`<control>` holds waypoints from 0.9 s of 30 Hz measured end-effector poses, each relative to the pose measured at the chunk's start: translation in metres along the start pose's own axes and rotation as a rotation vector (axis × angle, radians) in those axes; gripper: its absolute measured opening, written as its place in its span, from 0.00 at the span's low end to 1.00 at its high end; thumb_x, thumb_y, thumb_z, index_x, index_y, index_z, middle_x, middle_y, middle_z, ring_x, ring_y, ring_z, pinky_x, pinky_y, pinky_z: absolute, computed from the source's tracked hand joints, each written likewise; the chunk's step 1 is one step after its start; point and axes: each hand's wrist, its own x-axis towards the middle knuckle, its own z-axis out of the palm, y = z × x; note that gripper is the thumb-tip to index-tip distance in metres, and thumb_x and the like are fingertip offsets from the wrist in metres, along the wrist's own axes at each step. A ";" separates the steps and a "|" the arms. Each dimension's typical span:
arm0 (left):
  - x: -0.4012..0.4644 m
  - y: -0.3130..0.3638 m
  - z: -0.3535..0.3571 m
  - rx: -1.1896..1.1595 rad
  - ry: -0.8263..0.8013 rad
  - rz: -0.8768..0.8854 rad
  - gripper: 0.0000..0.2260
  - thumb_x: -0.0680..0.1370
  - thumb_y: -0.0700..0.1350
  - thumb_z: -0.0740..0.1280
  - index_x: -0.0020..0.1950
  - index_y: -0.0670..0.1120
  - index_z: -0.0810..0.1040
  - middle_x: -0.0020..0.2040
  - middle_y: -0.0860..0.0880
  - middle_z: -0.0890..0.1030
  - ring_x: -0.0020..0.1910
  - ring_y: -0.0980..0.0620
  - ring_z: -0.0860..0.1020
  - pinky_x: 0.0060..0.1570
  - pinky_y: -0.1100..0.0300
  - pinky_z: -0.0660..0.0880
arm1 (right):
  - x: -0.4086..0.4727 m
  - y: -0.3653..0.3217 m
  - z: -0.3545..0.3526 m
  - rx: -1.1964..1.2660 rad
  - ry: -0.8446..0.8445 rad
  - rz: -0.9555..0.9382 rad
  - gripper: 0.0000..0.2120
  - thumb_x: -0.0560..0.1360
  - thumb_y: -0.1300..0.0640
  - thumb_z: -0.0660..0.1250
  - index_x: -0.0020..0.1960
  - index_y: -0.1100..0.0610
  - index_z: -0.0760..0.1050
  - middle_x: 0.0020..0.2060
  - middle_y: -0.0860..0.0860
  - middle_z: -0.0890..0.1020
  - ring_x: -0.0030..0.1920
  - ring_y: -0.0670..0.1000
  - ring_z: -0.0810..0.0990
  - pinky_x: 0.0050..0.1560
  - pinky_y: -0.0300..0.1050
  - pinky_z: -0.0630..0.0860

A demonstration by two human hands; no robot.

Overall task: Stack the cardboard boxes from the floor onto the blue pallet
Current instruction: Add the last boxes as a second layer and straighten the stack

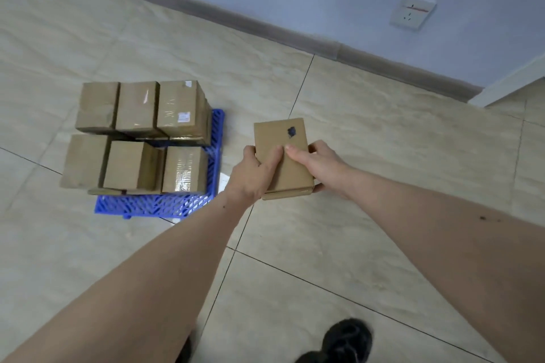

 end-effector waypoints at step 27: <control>0.165 -0.201 -0.234 0.757 0.319 0.134 0.46 0.65 0.72 0.67 0.70 0.41 0.63 0.70 0.43 0.62 0.70 0.42 0.59 0.69 0.50 0.58 | 0.161 -0.047 0.339 0.102 0.171 0.183 0.33 0.70 0.37 0.69 0.66 0.56 0.67 0.58 0.53 0.79 0.58 0.56 0.79 0.62 0.57 0.75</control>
